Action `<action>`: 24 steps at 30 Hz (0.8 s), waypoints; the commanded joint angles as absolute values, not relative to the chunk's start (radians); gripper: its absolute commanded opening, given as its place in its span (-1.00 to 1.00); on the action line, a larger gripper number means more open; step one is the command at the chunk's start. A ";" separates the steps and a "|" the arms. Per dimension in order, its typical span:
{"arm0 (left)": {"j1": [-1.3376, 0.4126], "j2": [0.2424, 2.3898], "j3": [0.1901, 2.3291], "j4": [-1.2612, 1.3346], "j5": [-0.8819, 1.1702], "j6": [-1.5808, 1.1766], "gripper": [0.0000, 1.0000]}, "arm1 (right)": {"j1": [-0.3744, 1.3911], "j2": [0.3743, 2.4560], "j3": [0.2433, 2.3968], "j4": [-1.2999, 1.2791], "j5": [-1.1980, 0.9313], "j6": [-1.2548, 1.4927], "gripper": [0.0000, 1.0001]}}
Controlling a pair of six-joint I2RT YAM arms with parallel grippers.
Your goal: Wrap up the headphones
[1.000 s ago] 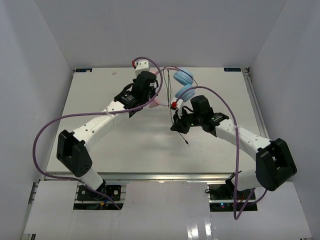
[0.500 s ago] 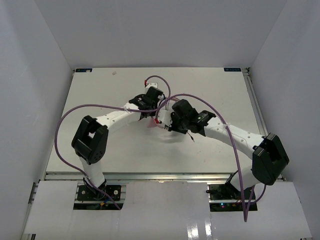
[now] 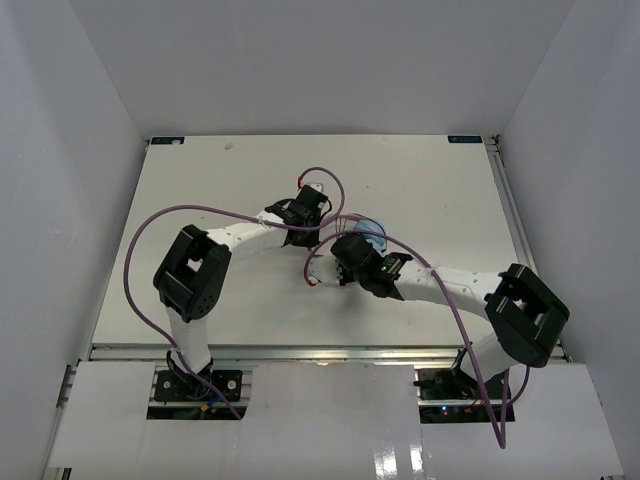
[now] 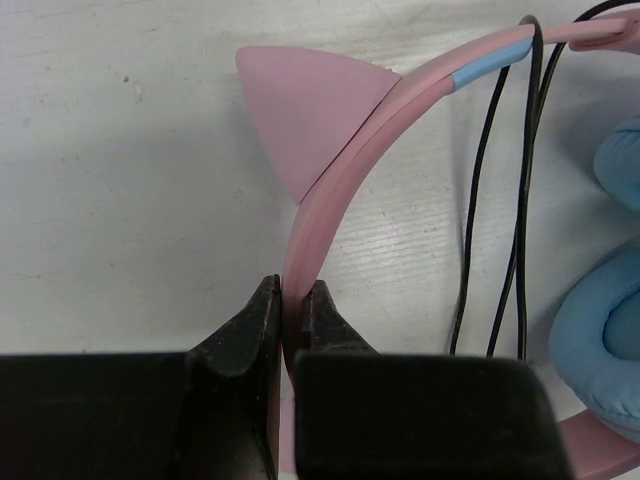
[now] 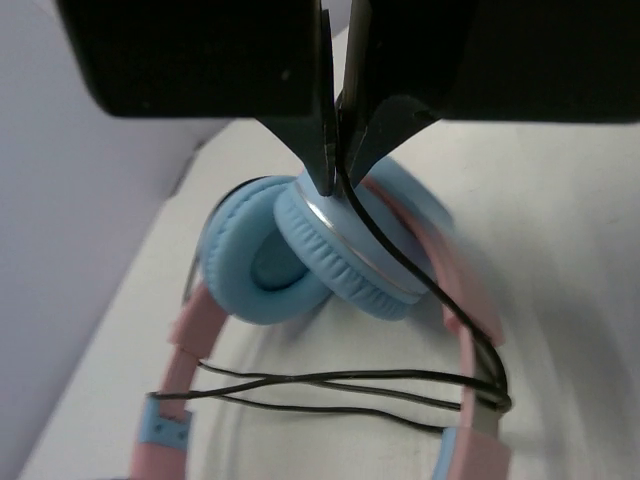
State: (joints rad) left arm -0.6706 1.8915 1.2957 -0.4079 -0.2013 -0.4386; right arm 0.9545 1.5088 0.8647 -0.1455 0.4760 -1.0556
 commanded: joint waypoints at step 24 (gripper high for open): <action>-0.680 1.834 1.211 -0.384 -0.003 -0.367 -0.63 | 0.796 1.550 0.943 -0.113 0.185 -1.260 0.24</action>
